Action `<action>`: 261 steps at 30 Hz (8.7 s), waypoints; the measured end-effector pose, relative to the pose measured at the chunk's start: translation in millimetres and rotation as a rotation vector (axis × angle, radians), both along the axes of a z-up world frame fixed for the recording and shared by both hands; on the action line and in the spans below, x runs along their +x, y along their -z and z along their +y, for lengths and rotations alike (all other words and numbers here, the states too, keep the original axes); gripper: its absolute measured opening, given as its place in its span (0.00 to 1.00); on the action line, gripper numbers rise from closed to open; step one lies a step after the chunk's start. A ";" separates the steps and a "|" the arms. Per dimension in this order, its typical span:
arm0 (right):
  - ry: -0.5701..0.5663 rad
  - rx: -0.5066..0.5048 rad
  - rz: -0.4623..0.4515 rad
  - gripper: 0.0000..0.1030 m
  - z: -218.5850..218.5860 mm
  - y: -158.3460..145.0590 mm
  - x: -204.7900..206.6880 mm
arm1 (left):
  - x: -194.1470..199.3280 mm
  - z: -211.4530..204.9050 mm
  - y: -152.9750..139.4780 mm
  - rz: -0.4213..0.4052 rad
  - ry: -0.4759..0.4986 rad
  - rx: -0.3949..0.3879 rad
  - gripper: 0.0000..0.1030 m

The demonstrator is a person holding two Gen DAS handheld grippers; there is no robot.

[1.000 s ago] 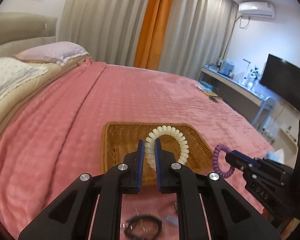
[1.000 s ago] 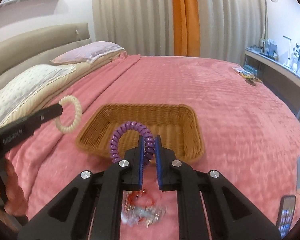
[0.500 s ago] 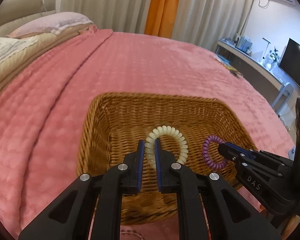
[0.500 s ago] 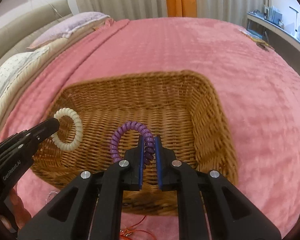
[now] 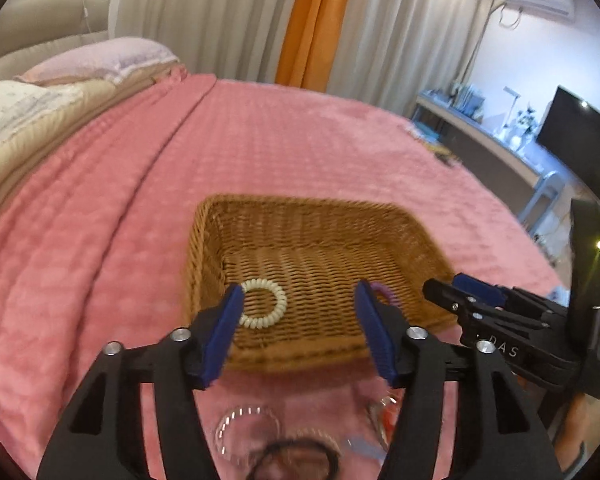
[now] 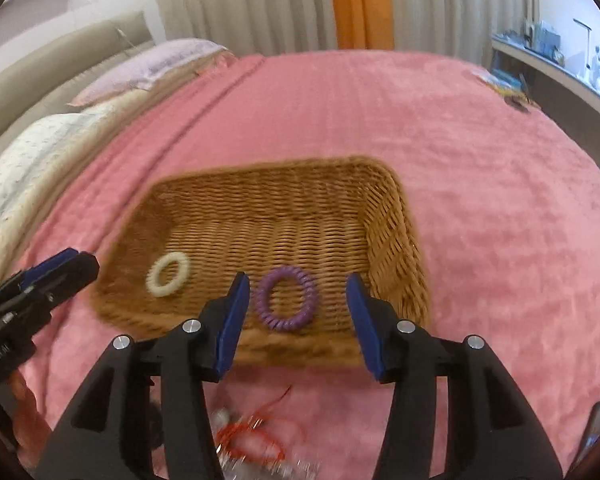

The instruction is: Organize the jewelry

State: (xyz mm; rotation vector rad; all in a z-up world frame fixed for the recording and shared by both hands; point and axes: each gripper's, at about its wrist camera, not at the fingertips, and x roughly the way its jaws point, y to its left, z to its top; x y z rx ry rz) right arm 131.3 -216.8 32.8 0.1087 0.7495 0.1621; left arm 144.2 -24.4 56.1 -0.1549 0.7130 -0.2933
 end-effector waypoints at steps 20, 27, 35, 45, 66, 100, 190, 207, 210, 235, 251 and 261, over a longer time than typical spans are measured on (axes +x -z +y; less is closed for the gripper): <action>-0.054 -0.005 -0.043 0.48 -12.4 25.9 -110.3 | -116.0 50.8 20.0 0.021 -0.051 -0.119 0.76; -0.082 -0.011 0.044 0.36 -8.7 57.6 -82.4 | -87.2 56.0 60.4 0.186 -0.069 -0.175 0.65; -0.114 -0.048 0.078 0.34 7.5 82.3 -62.8 | -67.9 50.8 88.1 0.331 -0.096 -0.182 0.64; -0.134 -0.045 0.130 0.26 10.5 93.2 -49.4 | -56.4 22.0 109.2 0.397 -0.126 -0.119 0.53; -0.124 0.010 0.056 0.03 -3.3 79.8 -77.2 | -85.3 14.1 98.7 0.199 -0.030 -0.019 0.11; -0.150 0.048 -0.256 0.03 1.7 -62.8 -66.1 | -48.2 0.4 -28.9 -0.170 0.010 -0.078 0.11; -0.337 -0.131 0.146 0.11 75.2 91.2 -96.1 | -128.2 -11.2 110.4 0.148 0.113 0.102 0.01; -0.047 -0.020 0.126 0.18 20.1 102.8 -156.8 | -134.1 -3.5 114.8 0.125 0.126 0.049 0.02; -0.056 -0.013 0.119 0.25 19.5 102.1 -158.8 | -135.4 -3.1 114.3 0.121 0.134 0.043 0.06; -0.129 -0.067 0.061 0.09 41.0 93.5 -162.1 | -139.6 -11.5 108.0 0.086 0.097 0.163 0.12; -0.078 -0.025 -0.167 0.09 16.2 -10.5 -137.0 | -124.6 -10.4 4.1 -0.192 0.133 0.045 0.12; -0.061 -0.039 -0.201 0.09 10.9 -46.7 -40.8 | -33.9 -16.2 -40.5 -0.217 0.130 -0.036 0.12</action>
